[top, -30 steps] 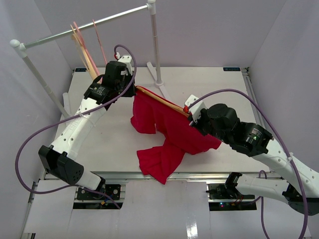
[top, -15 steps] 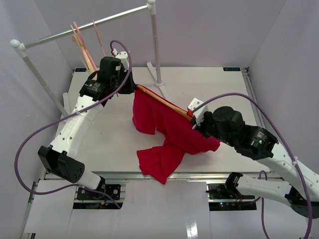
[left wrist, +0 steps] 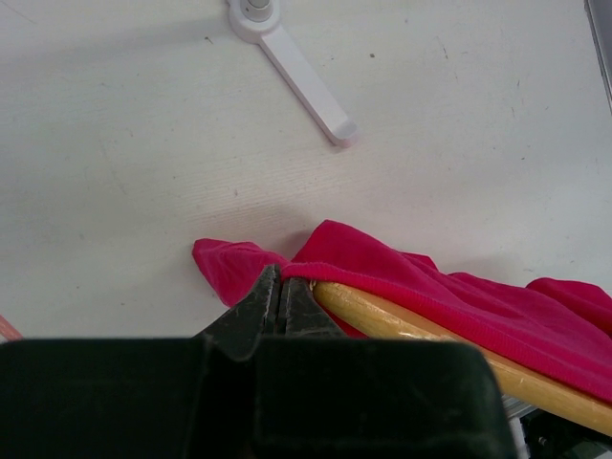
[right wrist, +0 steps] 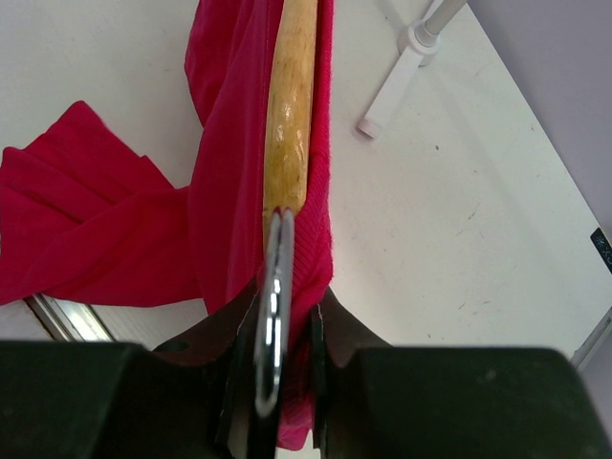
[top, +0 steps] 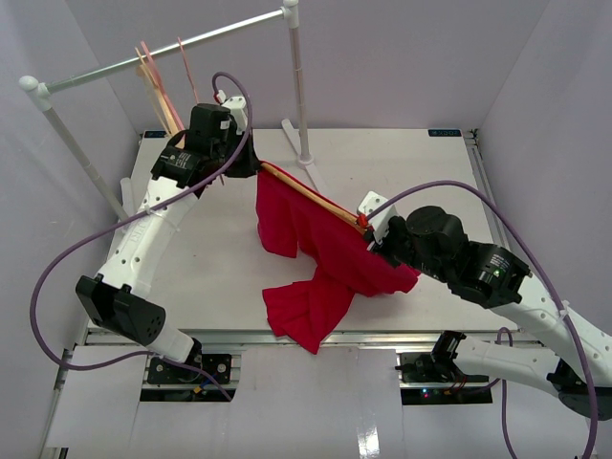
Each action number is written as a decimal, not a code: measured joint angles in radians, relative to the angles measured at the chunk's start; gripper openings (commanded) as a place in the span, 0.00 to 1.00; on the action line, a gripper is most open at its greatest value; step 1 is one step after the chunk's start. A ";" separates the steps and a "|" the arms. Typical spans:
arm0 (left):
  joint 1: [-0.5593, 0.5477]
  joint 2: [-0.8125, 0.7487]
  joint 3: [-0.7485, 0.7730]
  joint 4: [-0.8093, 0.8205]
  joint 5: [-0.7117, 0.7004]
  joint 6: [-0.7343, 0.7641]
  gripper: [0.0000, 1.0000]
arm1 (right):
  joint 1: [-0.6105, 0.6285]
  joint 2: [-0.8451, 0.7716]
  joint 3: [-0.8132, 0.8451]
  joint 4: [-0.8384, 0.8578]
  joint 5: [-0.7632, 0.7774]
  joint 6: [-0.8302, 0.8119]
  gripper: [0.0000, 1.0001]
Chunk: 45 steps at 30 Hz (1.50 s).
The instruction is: Place the t-shirt on the hanger
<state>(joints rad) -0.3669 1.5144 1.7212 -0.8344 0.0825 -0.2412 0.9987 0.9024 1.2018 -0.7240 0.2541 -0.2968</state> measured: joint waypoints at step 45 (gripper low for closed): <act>-0.004 -0.063 0.016 0.106 0.017 0.067 0.00 | 0.008 0.099 0.064 -0.099 0.185 0.040 0.08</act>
<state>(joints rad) -0.3710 1.4513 1.7374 -0.7281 0.0998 -0.1743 1.0071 1.0018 1.2658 -0.8228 0.4388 -0.2568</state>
